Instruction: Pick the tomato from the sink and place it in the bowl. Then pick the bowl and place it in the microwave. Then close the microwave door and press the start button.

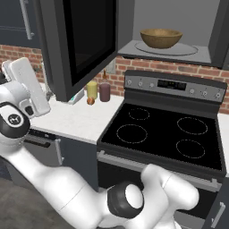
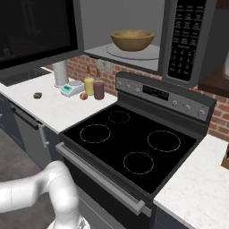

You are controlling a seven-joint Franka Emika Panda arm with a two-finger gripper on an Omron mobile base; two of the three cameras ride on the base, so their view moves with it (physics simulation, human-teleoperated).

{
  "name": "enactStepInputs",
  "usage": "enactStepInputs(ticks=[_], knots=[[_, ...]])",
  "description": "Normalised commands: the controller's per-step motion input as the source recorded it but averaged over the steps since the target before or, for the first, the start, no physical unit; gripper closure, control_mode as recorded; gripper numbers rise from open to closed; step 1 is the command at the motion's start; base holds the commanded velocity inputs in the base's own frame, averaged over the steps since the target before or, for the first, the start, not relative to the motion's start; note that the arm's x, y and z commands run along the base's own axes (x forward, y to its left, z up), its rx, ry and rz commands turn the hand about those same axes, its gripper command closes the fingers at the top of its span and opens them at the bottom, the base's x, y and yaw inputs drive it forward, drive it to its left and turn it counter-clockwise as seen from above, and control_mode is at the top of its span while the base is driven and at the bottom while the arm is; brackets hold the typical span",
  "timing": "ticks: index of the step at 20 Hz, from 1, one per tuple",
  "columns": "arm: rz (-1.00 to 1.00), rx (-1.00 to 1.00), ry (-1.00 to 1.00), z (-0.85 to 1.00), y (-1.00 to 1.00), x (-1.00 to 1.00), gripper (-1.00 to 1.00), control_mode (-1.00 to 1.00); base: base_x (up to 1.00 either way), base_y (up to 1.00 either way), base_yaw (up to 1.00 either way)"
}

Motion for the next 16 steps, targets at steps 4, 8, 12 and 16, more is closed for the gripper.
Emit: enactStepInputs(ticks=[4, 8, 12, 16], knots=[[0.0, 0.04, -0.02, 0.0, -0.45, 0.42, -1.0, -1.0, 0.0, 0.0, 0.0], [0.0, 0.0, -0.05, -0.06, -0.11, 0.49, -1.0, -1.0, 0.0, 0.0, 0.0], [0.0, 0.08, -0.17, 0.13, -0.53, 0.08, -1.0, -1.0, 0.0, 0.0, 0.0], [0.0, 0.2, -0.17, 0.31, -0.96, 0.0, -1.0, -1.0, 0.0, 0.0, 0.0]])
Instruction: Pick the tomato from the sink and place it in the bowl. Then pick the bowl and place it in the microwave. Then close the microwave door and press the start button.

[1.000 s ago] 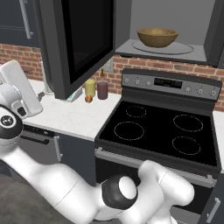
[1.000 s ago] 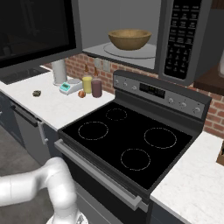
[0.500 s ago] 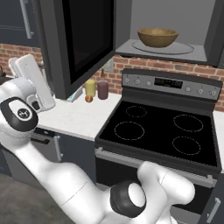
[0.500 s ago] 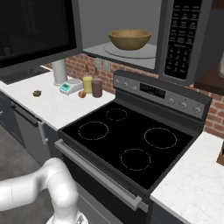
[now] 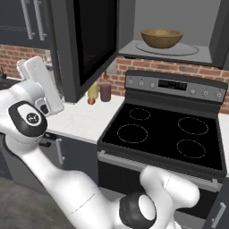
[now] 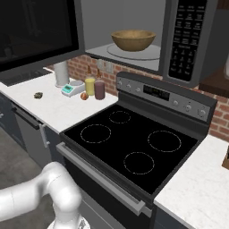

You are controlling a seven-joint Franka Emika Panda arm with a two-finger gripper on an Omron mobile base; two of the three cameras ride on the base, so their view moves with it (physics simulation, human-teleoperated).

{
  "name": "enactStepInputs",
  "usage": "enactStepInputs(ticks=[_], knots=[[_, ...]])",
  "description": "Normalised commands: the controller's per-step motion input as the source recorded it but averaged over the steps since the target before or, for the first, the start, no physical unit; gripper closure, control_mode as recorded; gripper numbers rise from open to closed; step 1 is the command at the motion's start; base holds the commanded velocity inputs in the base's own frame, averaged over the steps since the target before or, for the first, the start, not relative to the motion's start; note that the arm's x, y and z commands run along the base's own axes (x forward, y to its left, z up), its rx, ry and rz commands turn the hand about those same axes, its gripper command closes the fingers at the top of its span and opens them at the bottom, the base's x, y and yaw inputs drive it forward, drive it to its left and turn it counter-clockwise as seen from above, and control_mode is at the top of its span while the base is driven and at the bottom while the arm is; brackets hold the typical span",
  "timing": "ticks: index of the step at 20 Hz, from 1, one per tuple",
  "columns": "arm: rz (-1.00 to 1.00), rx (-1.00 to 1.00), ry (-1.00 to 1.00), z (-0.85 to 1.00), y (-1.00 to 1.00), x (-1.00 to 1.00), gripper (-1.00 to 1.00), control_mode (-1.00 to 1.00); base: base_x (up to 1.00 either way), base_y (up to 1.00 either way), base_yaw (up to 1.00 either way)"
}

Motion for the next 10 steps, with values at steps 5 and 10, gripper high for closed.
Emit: enactStepInputs(ticks=[5, 10], knots=[[0.0, 0.24, -0.16, 0.35, -1.0, 0.0, -1.0, -1.0, 0.0, 0.0, 0.0], [-0.03, 0.24, -0.08, 0.24, -1.0, 0.0, -1.0, -1.0, 0.0, 0.0, 0.0]])
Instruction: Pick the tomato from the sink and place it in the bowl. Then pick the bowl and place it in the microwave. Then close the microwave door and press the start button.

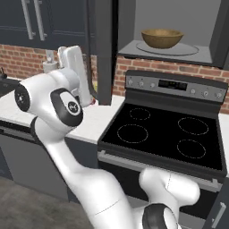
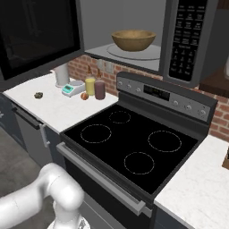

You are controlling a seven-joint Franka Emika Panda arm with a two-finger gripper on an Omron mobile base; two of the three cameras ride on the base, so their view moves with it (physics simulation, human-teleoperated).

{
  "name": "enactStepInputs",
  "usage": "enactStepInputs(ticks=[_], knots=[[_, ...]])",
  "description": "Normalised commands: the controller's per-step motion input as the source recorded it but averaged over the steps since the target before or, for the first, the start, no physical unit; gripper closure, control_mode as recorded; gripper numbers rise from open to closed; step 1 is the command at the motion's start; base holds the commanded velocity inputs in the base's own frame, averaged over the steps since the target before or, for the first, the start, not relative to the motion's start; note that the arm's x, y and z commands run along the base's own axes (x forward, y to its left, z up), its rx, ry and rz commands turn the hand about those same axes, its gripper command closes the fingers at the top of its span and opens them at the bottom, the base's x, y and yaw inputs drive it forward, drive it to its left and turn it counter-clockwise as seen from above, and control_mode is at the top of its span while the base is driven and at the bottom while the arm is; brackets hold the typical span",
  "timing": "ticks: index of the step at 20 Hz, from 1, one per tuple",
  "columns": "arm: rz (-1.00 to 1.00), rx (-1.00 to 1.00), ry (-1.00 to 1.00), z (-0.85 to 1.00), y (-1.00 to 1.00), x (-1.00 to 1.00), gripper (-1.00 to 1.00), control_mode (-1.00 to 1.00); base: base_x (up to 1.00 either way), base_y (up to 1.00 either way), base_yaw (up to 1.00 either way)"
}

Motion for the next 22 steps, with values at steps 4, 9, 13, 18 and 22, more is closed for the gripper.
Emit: enactStepInputs(ticks=[4, 9, 13, 18, 22], knots=[[-0.05, 0.23, -0.05, 0.18, -1.0, 0.0, -1.0, -1.0, 0.0, 0.0, 0.0], [-0.05, 0.19, -0.04, 0.04, -0.94, 0.0, -1.0, -1.0, 0.0, 0.0, 0.0], [-0.06, 0.18, -0.02, 0.0, -1.0, 0.06, -1.0, -1.0, 0.0, 0.0, 0.0], [-0.08, 0.16, -0.06, 0.0, -1.0, 0.05, -1.0, -1.0, 0.0, 0.0, 0.0], [-0.13, 0.09, -0.05, 0.0, -0.96, 0.22, -1.0, -1.0, 0.0, 0.0, 0.0]])
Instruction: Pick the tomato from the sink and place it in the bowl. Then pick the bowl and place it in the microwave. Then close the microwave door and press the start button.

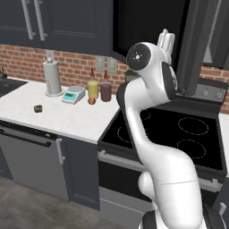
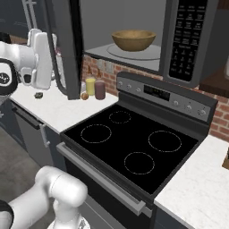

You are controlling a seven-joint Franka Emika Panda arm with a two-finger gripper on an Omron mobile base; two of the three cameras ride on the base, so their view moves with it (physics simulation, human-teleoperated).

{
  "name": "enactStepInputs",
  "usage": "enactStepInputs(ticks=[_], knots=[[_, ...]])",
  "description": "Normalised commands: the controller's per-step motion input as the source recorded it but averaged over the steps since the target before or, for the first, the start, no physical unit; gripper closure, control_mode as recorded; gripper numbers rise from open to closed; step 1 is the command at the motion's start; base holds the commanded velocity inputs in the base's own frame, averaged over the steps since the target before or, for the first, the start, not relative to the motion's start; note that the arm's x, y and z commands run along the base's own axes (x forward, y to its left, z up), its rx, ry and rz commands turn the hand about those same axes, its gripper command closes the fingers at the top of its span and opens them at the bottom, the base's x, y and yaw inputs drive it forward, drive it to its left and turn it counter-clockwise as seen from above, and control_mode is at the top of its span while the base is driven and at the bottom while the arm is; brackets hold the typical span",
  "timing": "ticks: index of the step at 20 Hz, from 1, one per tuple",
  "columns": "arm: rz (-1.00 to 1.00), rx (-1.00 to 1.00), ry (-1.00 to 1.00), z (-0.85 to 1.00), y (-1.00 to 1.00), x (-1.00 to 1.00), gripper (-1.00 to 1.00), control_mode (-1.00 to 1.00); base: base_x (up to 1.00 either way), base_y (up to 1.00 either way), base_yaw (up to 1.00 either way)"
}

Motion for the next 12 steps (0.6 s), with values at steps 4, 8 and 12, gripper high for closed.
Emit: enactStepInputs(ticks=[4, 8, 12], knots=[[-0.19, 0.01, -0.02, 0.0, -0.73, 0.34, -1.0, -1.0, 0.0, 0.0, 0.0], [-0.2, 0.01, 0.0, 0.0, -0.6, 0.42, -1.0, -1.0, 0.0, 0.0, 0.0], [-0.2, 0.0, 0.0, 0.0, -0.54, 0.52, -1.0, -1.0, 0.0, 0.0, 0.0]])
